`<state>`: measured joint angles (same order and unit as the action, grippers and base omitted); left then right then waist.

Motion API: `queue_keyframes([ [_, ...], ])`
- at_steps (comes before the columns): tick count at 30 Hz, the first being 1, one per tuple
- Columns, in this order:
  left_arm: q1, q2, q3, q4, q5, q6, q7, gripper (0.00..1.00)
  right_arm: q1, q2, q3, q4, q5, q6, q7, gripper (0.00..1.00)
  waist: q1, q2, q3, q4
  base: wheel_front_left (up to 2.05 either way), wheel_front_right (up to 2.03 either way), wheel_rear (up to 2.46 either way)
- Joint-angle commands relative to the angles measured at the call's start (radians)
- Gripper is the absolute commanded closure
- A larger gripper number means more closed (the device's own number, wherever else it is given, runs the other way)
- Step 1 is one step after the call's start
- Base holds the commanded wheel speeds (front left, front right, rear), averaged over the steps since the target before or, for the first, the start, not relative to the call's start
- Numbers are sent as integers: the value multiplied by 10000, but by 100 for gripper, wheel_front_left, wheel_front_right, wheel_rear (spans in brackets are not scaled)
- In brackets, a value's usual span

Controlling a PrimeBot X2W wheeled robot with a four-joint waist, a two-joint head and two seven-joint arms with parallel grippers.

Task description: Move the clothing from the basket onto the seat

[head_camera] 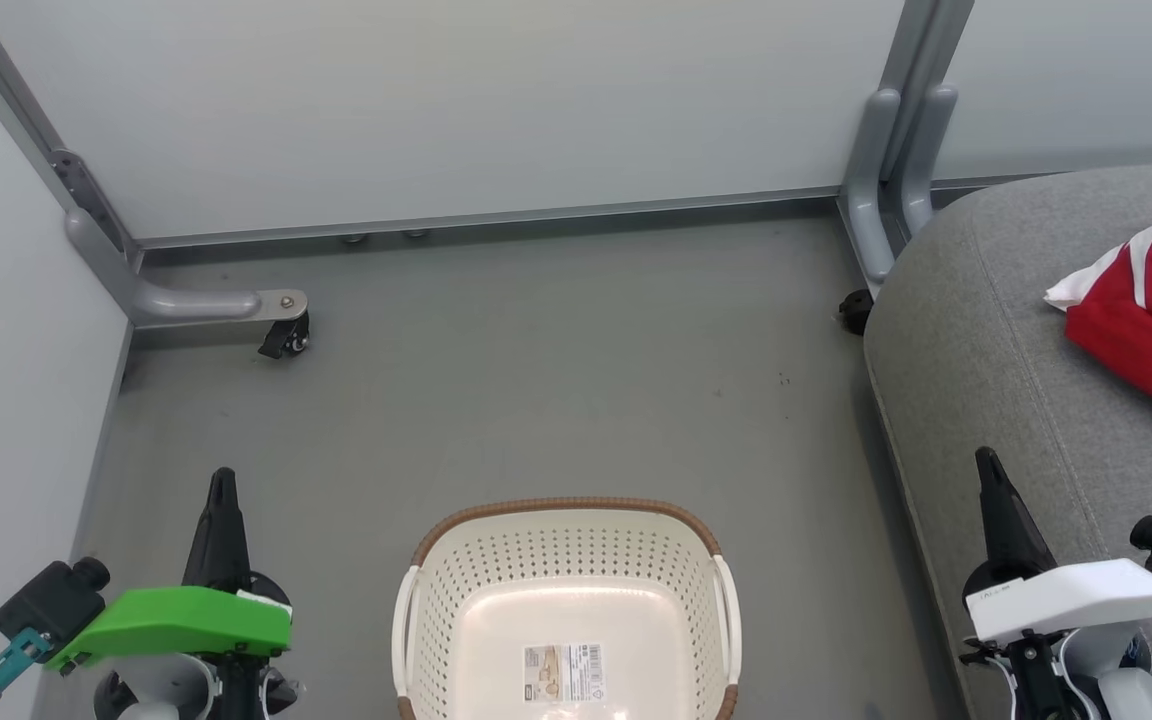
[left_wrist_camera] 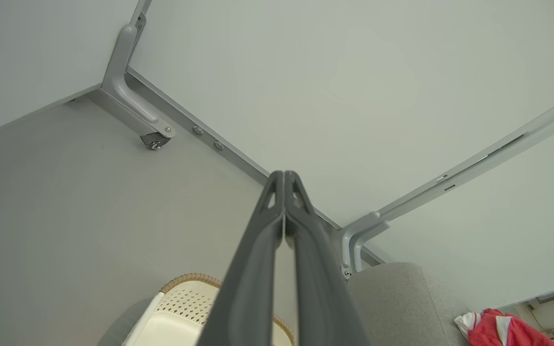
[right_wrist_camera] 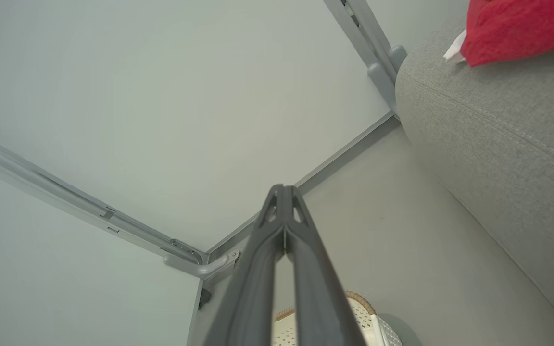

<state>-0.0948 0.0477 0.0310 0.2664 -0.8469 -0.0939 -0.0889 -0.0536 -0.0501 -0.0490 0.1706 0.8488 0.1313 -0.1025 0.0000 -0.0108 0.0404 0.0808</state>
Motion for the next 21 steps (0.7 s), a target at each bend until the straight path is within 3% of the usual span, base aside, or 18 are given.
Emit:
queue_keyframes([
  [1, -136, 38, 73, -136, -329, -71, 73, 100, -247, -92, -51, -63, 332, -2, 75, 100, 0, 36, -8, -14, 0, 0, 0],
  [21, -161, 40, 315, -172, -2594, -168, 687, 100, -346, -115, -184, 178, 2633, -4, 677, 100, 0, 53, -94, -202, 0, 0, 0],
])
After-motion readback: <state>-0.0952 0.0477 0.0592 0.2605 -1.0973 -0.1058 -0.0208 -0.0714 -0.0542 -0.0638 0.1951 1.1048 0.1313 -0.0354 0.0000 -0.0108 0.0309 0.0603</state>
